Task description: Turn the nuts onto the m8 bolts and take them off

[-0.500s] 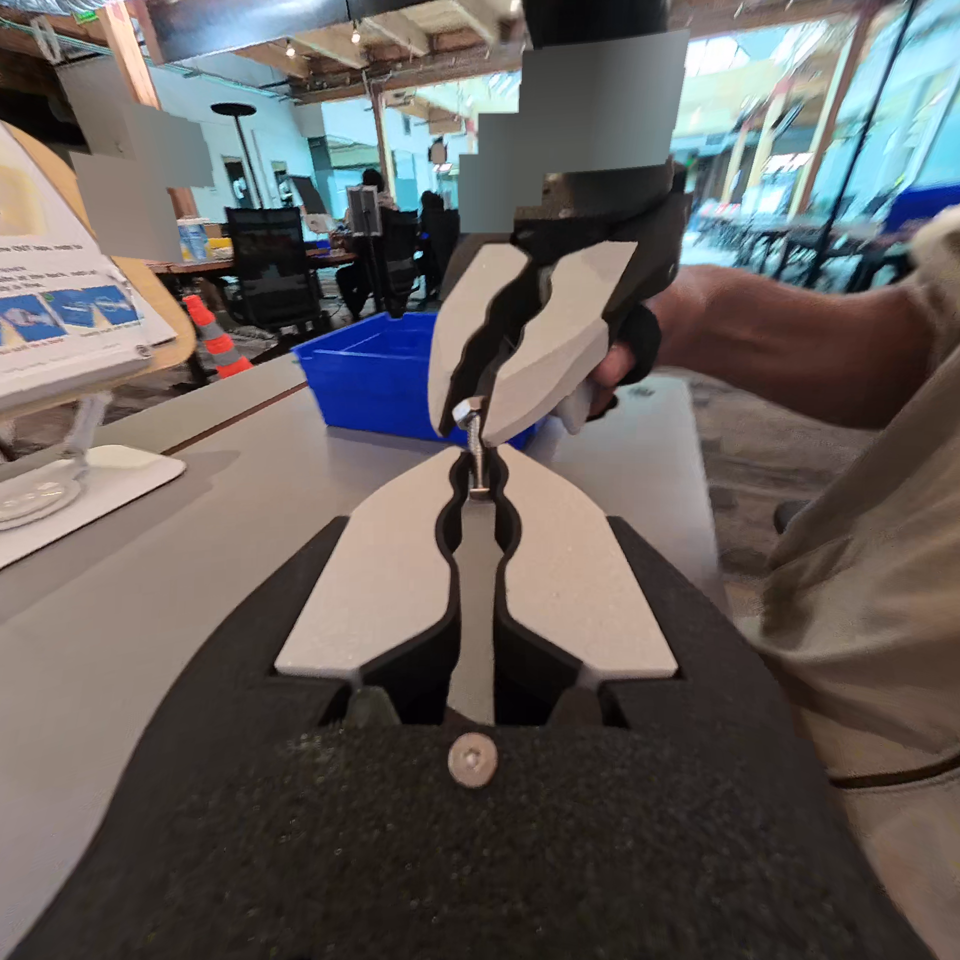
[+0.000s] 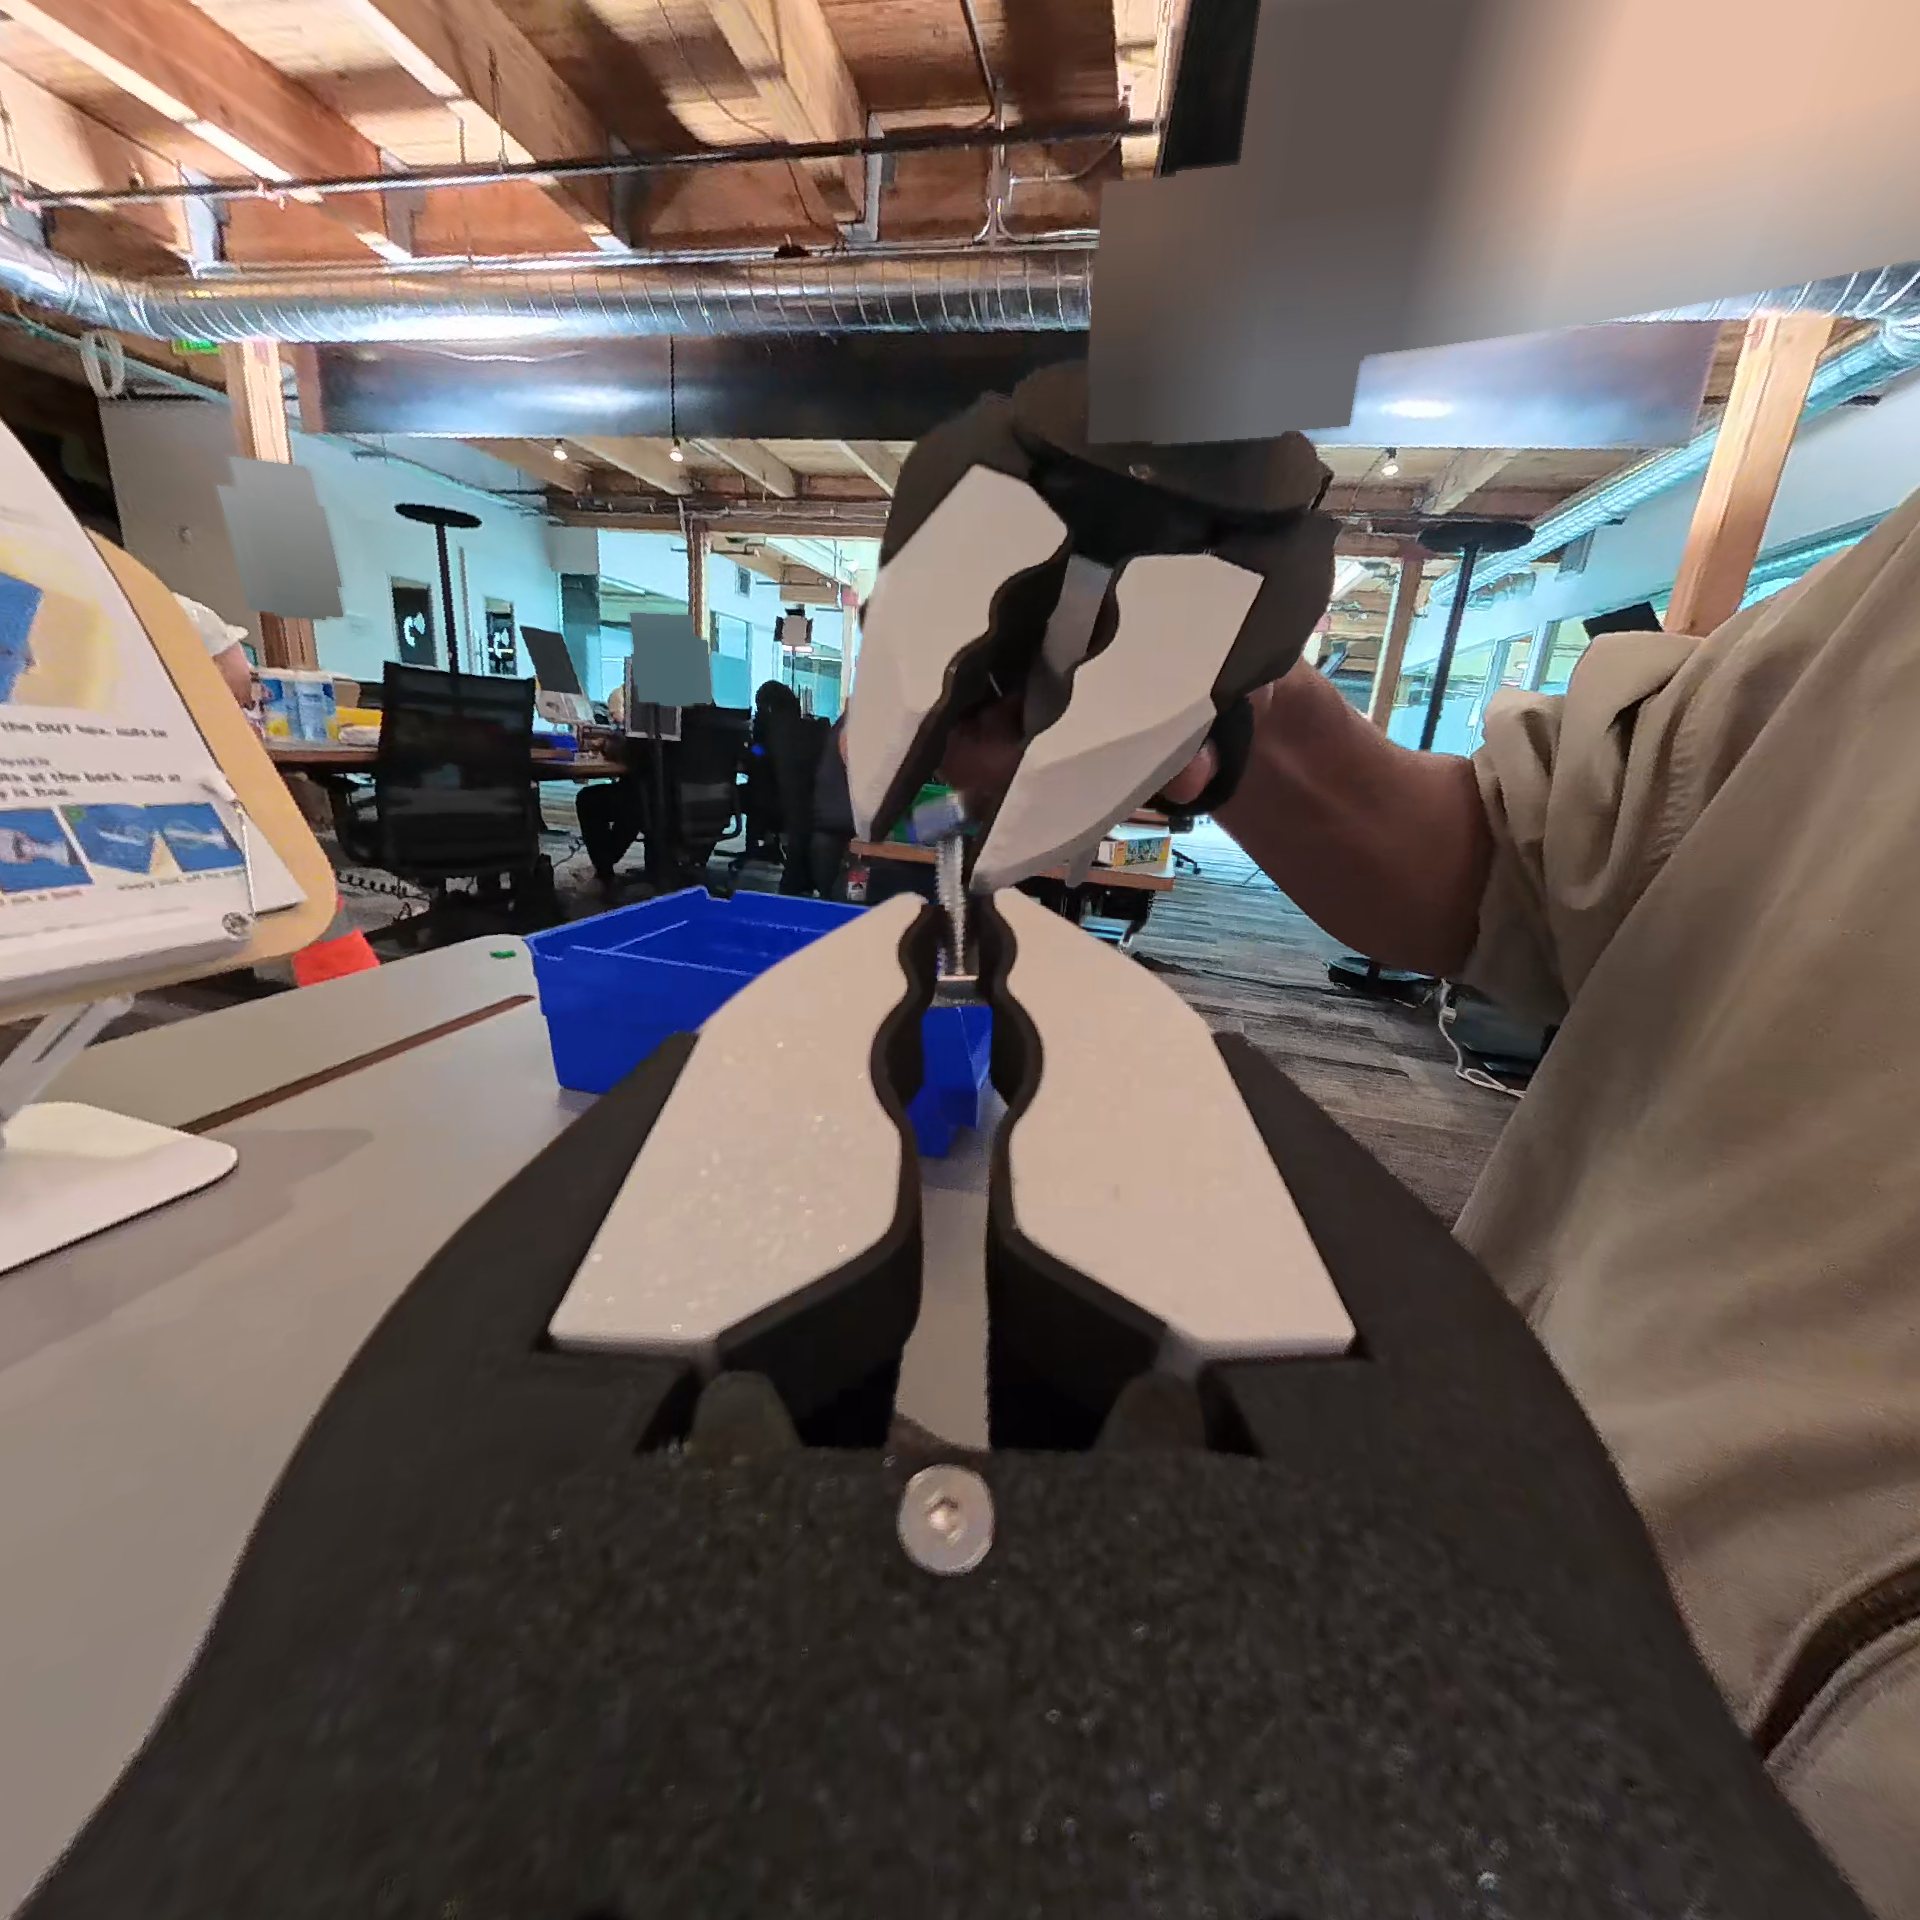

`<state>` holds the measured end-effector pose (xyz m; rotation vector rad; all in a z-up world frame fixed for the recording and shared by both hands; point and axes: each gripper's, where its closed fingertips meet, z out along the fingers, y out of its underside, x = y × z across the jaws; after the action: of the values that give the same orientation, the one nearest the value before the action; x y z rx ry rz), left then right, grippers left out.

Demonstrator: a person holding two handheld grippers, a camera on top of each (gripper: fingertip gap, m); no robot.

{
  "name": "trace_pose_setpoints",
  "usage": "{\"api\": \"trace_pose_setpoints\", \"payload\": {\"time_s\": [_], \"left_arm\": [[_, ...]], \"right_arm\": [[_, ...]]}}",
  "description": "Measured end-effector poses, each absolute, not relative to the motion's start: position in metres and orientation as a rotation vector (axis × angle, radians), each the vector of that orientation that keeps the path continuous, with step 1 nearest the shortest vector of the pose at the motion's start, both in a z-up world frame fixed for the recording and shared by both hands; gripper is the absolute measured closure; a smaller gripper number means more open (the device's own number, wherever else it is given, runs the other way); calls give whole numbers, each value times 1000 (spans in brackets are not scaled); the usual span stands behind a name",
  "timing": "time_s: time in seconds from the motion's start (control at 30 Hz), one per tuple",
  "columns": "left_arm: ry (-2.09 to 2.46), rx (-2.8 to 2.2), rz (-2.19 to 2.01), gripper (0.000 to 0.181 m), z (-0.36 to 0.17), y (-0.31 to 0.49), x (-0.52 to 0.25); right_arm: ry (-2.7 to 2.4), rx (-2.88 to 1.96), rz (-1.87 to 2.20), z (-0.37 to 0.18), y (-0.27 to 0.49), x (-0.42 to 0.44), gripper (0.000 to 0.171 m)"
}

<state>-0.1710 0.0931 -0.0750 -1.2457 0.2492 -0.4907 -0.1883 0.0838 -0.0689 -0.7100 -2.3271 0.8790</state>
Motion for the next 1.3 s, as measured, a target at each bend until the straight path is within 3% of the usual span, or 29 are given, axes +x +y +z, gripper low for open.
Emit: {"api": "trace_pose_setpoints", "payload": {"time_s": [0.2,0.43,0.63,0.87,1.3], "left_arm": [[240,-1221,-474,174,-68,86,-178],[203,-1302,-363,174,-86,88,-206],[103,-1407,-306,174,-119,93,-234],[133,-1468,-331,174,-135,108,-220],[110,-1548,-364,174,-159,123,-226]], "right_arm": [[-2301,-686,905,-62,76,-192,163],[-2180,-842,887,-63,112,-195,158],[-1963,-1316,563,-158,205,-144,142],[-1627,-1727,732,-234,207,-101,136],[-1427,-1714,787,-228,252,-144,134]]}}
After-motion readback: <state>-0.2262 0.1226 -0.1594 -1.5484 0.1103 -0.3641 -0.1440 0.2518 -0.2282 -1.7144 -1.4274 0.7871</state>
